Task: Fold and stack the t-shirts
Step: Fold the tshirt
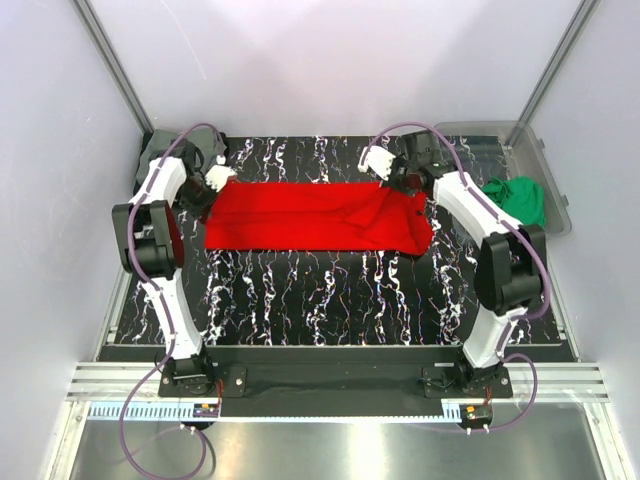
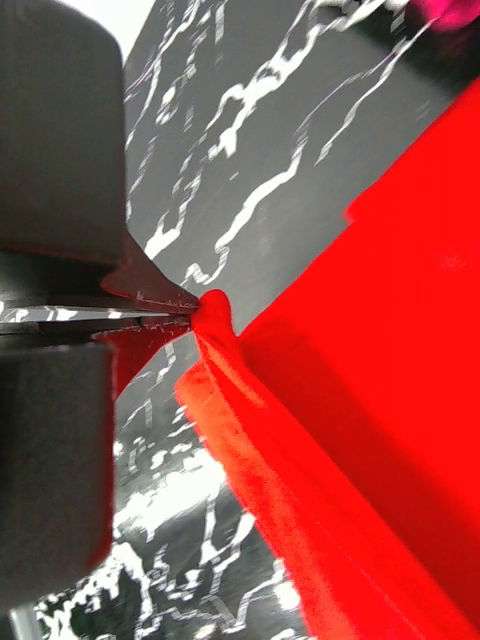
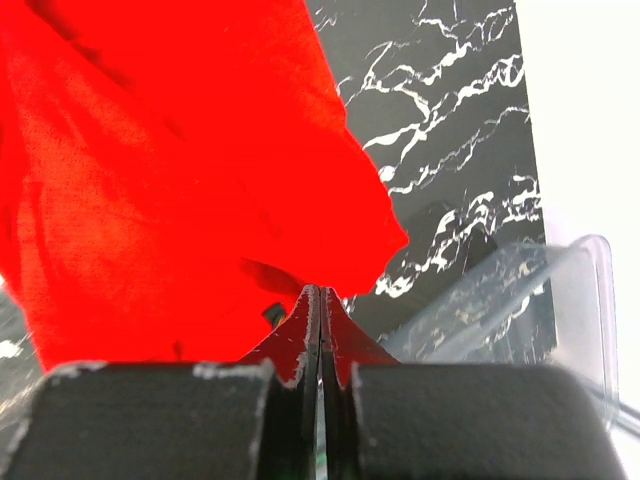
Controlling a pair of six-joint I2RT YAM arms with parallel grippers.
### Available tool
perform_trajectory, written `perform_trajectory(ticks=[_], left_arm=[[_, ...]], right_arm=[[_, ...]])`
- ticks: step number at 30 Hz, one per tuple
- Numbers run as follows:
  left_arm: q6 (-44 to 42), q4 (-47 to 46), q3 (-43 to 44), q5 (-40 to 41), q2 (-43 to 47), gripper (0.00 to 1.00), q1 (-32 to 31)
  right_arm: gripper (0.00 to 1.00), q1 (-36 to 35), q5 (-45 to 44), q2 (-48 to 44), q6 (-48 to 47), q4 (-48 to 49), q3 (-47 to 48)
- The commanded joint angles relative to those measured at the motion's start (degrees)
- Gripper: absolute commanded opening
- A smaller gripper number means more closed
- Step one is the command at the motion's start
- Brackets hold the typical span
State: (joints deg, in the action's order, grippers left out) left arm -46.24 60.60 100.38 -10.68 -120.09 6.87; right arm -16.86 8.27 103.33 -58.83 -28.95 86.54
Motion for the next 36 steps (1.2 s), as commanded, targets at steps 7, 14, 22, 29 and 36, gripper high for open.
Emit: perform_trajectory(ticks=[7,14,22,29,36], left_arm=[[1.9,1.8,13.5,1.4,-7.2,0.00,-1.5],[2.6,1.8,16.4,2.4,-9.9,0.00,-1.6],[3.4,1.7,19.1,3.3,-12.6,0.00,-1.8],[3.6,1.7,21.0,4.4,-13.8,0.00,-1.9],[7.4,0.7,16.2,3.0,-6.3,0.42,-1.7]], right_arm=[[0.00,1.2,-0.2,7.3,0.6,1.7,10.0],[0.00,1.7,-1.1,11.8,1.0,1.8,14.1],[0.00,1.7,-1.7,15.7,0.6,1.9,17.0],[0.00,1.7,-2.6,17.9,1.2,2.1,18.4],[0.00,1.7,-2.3,18.0,3.2,2.1,20.1]])
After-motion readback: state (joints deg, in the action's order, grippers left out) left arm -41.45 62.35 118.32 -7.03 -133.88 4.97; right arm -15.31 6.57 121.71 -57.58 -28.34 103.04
